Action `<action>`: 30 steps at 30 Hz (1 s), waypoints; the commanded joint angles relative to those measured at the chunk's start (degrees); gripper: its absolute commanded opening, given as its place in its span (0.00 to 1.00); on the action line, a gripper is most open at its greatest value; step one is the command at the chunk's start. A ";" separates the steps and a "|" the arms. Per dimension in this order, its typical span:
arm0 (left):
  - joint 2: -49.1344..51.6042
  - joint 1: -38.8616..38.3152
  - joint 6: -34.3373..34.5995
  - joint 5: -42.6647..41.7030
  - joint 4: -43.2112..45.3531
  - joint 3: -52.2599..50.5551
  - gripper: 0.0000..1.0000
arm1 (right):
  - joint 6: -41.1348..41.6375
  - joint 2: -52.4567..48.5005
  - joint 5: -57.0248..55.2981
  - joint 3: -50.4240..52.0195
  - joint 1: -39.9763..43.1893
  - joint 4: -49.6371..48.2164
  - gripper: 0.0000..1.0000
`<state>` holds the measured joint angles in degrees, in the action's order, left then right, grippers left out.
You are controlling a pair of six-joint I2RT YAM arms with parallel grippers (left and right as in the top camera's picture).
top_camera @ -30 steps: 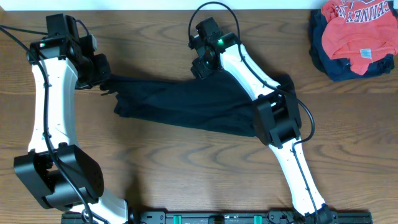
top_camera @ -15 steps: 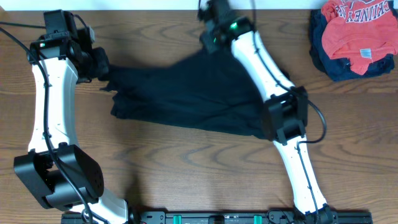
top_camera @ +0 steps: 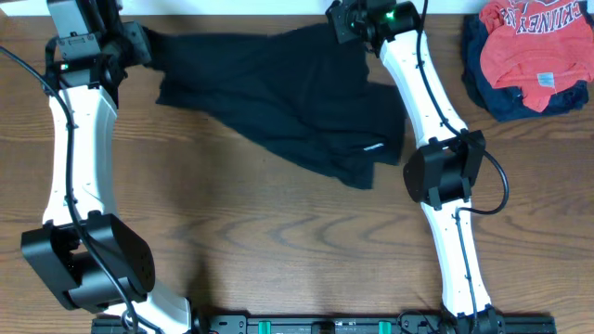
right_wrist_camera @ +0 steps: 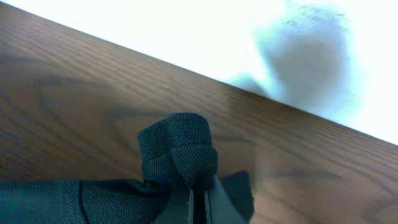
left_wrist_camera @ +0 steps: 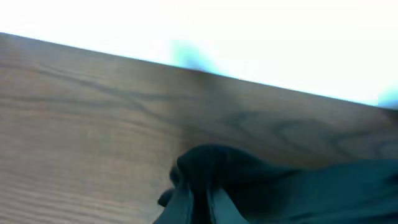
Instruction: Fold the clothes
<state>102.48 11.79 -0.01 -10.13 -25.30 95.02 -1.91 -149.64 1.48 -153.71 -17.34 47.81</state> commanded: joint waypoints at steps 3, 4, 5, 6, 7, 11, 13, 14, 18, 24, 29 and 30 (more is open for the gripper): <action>3.74 0.24 -0.33 1.14 0.15 -0.33 0.06 | 1.25 -0.70 -1.03 -1.29 0.98 0.31 0.01; 4.31 0.24 -0.33 1.14 -0.17 -0.33 0.06 | 1.25 -0.70 -1.05 -1.29 0.98 0.44 0.01; 4.90 0.24 -0.31 1.14 -0.44 -0.33 0.06 | 1.25 -0.68 -1.05 -1.29 0.96 0.59 0.01; 5.55 0.24 -0.33 1.11 -0.76 -0.33 0.06 | 1.25 -0.70 -1.05 -1.29 0.94 0.61 0.01; 5.99 0.24 -0.31 1.05 -0.92 -0.33 0.06 | 1.25 -0.70 -1.05 -1.29 0.92 0.59 0.01; 7.78 0.24 -0.33 0.26 -0.98 -0.33 0.06 | 1.22 -0.70 -1.09 -1.29 0.94 0.63 0.01; 8.02 0.24 -0.33 0.26 -0.98 -0.33 0.06 | 1.22 -0.70 -1.09 -1.29 1.01 0.76 0.01; 8.02 0.24 -0.33 0.26 -0.98 -0.31 0.06 | 1.22 -0.68 -1.09 -1.29 1.05 0.83 0.01; 6.88 0.26 -0.35 0.28 -0.96 -0.28 0.06 | 1.20 0.07 -1.07 -1.79 1.22 2.14 0.01; 1.62 0.26 -0.35 0.28 -0.98 0.26 0.06 | 1.01 6.62 -1.07 -2.29 1.99 5.46 0.01; -6.88 0.31 -0.35 0.31 -0.79 1.25 0.06 | 0.98 16.37 -1.09 -2.29 3.82 10.54 0.01; -9.01 0.37 -0.35 0.31 -0.63 1.27 0.07 | 1.01 17.97 -1.07 -2.29 4.26 11.61 0.01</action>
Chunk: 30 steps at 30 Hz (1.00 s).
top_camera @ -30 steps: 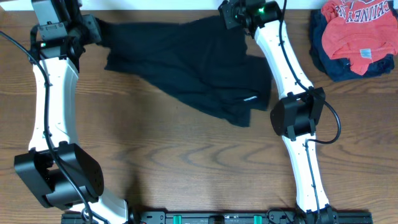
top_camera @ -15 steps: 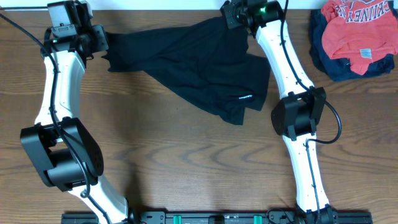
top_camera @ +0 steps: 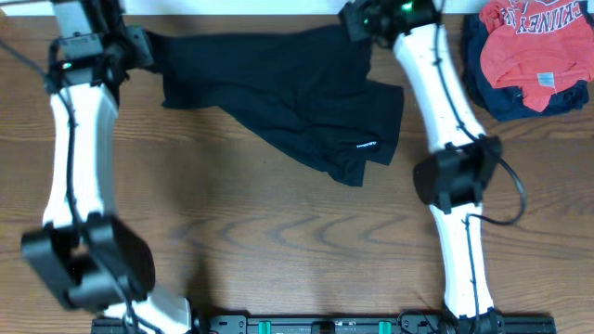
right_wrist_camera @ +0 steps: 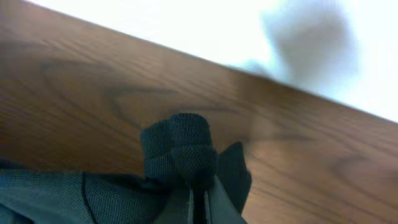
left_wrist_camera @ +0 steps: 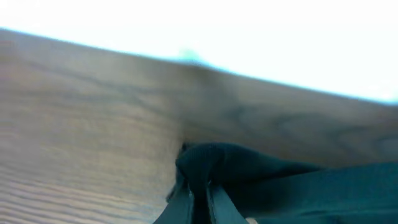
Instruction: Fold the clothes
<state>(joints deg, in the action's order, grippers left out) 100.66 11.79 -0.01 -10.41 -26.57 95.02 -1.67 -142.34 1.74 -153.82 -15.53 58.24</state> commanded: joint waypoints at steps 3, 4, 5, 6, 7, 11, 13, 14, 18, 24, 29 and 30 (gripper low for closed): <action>-13.38 0.44 -0.35 0.61 0.96 1.27 0.06 | 0.76 16.26 -1.31 -2.19 4.02 5.27 0.01; -15.04 0.44 -0.35 0.61 0.96 1.27 0.06 | 0.79 17.75 -1.33 -2.19 4.39 6.40 0.01; -17.11 0.42 -0.35 0.61 0.96 1.27 0.06 | 0.76 19.69 -1.33 -2.19 4.90 8.11 0.01; -18.95 0.42 -0.35 0.59 0.92 1.27 0.06 | 0.76 21.31 -1.36 -2.19 5.29 9.40 0.01; -21.07 0.42 -0.35 0.59 0.83 1.27 0.06 | 0.76 23.32 -1.36 -2.19 5.81 11.02 0.01; -28.22 0.42 -0.35 0.61 0.28 1.27 0.06 | 0.76 29.64 -1.36 -2.19 7.56 15.52 0.01; -31.61 0.42 -0.37 0.63 -0.15 1.27 0.06 | 0.76 33.22 -1.44 -2.19 8.81 17.88 0.01; -33.31 0.42 -0.37 0.63 -0.39 1.27 0.06 | 0.76 34.77 -1.53 -2.19 9.33 18.86 0.01; -38.77 0.42 -0.87 3.80 -2.16 1.27 0.06 | 0.74 41.16 -1.55 -2.19 11.85 23.37 0.01; -45.40 0.42 -1.92 6.03 -7.32 1.27 0.06 | 0.76 50.42 -1.68 -2.19 14.88 29.92 0.01; -49.77 0.42 -1.92 6.05 -12.39 1.27 0.06 | 2.05 57.94 -7.67 -2.19 15.10 34.71 0.01; -50.45 0.42 -1.92 6.16 -13.27 1.27 0.06 | 2.03 59.21 -8.52 -2.19 15.13 35.56 0.01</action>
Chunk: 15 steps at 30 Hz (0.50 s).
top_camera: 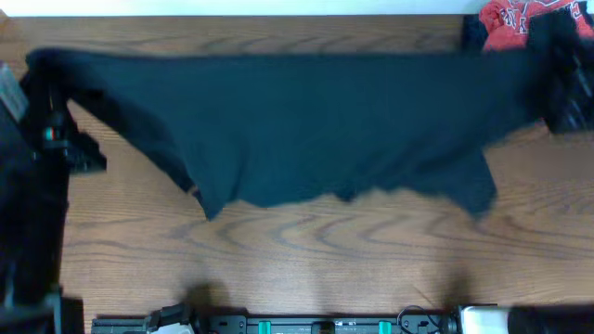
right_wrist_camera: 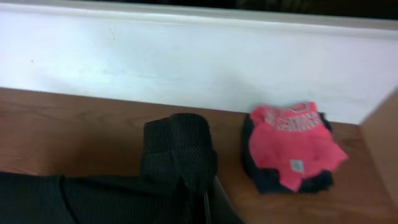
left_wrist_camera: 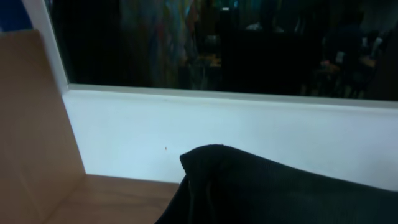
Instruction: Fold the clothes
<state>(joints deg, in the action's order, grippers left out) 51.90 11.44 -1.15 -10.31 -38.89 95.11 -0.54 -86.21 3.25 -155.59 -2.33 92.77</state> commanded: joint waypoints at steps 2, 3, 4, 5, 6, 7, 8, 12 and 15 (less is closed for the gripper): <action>-2.84 0.76 -0.79 6.78 -2.56 1.18 0.06 | 0.83 5.51 -10.80 -0.42 1.92 2.38 0.01; -3.17 0.76 -0.81 6.99 -3.21 1.18 0.06 | 0.66 6.47 -10.78 -0.42 1.90 2.71 0.01; -3.32 0.76 -0.98 7.04 -3.96 1.18 0.06 | 0.66 7.08 -10.78 -0.42 1.90 2.89 0.01; -3.30 0.76 -0.98 7.19 -4.61 1.18 0.06 | 0.57 7.50 -10.75 -0.42 1.90 3.02 0.01; -3.02 0.76 -0.98 7.19 -5.40 1.11 0.06 | 0.24 7.58 -10.71 -0.42 1.90 3.10 0.01; -2.71 0.76 -0.96 7.17 -6.10 1.11 0.06 | 0.24 7.43 -10.71 -0.31 1.90 3.13 0.01; -2.21 0.76 -0.98 7.17 -6.84 1.11 0.06 | 0.22 7.06 -10.54 -0.17 1.90 3.17 0.01; 0.66 0.76 -0.96 7.15 -10.38 1.11 0.06 | -0.09 3.93 -9.29 -0.13 1.88 4.46 0.01; 2.73 0.76 -0.92 7.02 -12.59 1.11 0.06 | -0.74 0.76 -4.39 0.66 1.88 4.50 0.01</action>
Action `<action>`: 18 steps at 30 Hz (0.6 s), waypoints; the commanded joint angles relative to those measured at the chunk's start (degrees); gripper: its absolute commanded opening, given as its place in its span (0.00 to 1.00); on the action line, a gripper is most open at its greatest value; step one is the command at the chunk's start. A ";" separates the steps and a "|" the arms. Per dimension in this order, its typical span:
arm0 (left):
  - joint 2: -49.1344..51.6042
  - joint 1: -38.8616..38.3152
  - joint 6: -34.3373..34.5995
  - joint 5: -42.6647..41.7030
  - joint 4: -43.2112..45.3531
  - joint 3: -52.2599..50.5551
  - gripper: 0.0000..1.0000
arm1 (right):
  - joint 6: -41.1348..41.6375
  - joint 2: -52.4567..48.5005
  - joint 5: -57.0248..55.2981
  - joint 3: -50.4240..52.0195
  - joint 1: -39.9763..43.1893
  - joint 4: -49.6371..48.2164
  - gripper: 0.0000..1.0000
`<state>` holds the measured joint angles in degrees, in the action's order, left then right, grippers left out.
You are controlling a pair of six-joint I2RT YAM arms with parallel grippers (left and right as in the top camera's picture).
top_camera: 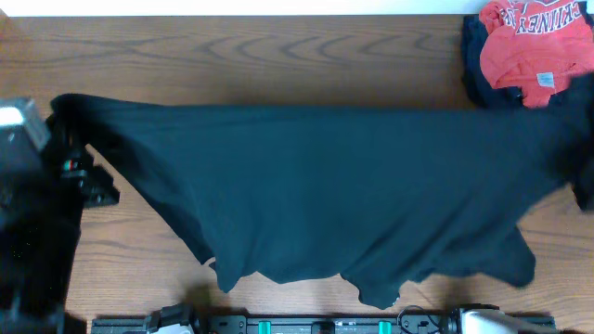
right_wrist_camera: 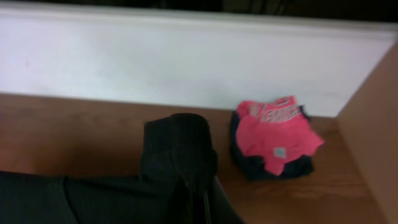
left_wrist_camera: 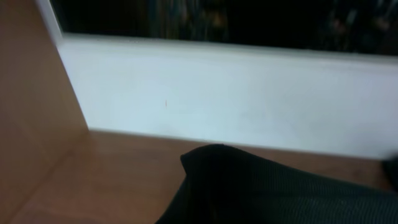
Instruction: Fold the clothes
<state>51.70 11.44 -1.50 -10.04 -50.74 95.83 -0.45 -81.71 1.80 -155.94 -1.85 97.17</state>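
Note:
A black garment [top_camera: 325, 186] hangs spread wide above the wooden table [top_camera: 278, 56], stretched from the left edge of the overhead view to the right edge. My left gripper [left_wrist_camera: 200, 214] is shut on its left corner; the fingers are buried in dark cloth [left_wrist_camera: 249, 186]. At the other end my right gripper [right_wrist_camera: 198, 208] is shut on a bunched corner of the garment [right_wrist_camera: 179, 152]. The ragged hem hangs near the table's front edge.
A folded pile of red and navy clothes [top_camera: 524, 51] lies at the table's back right corner, also in the right wrist view as the red pile [right_wrist_camera: 273, 134]. A white wall [right_wrist_camera: 186, 62] runs behind the table. My left arm [top_camera: 37, 223] stands at the left edge.
The stretched garment has moved toward the table's front: its top edge sits lower in the overhead view and its hem now reaches the front edge. Both grippers remain shut on it.
The garment first lay crumpled at the back of the table, with both grippers shut on its upper corners at table level. A second later it was pulled slightly wider. Then it hung raised and stretched full width, and now it hangs nearer the front.

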 commanded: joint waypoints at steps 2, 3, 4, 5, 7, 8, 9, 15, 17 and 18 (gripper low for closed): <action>4.44 0.76 -0.57 6.60 -2.12 0.39 0.05 | -1.53 -6.12 0.33 2.03 1.40 0.11 0.01; 5.33 0.76 -0.57 6.62 -2.84 0.39 0.06 | -1.55 -7.19 1.33 2.78 1.40 0.11 0.01; 6.38 0.76 -0.57 6.62 -3.41 0.39 0.06 | -1.53 -8.59 2.01 3.91 1.40 0.11 0.01; 7.19 0.76 -0.57 6.62 -3.87 0.37 0.06 | -1.53 -9.46 2.16 4.68 1.40 0.13 0.01; 9.75 0.76 -0.59 6.62 -5.20 0.28 0.06 | -1.53 -11.78 2.16 7.08 1.40 0.11 0.01; 10.99 0.76 -0.59 6.62 -5.84 0.28 0.06 | -1.51 -12.79 2.16 8.07 1.40 0.11 0.01; 12.63 0.76 -0.59 6.60 -6.58 0.28 0.06 | -1.49 -14.08 2.16 9.25 1.40 0.07 0.01; 22.34 0.76 -0.59 5.16 -8.85 0.28 0.06 | -1.55 -20.92 2.21 15.30 0.20 -1.38 0.01; 25.40 0.76 -0.57 3.34 -10.27 0.28 0.06 | -1.51 -22.91 3.23 17.31 -0.52 -1.05 0.01; 26.86 0.74 -0.31 2.43 -11.58 0.28 0.06 | -1.25 -23.78 4.17 18.78 -0.92 -0.92 0.01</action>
<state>75.46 11.40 -1.50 -9.43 -60.69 95.81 -0.71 -103.63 9.10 -139.59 -2.48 96.14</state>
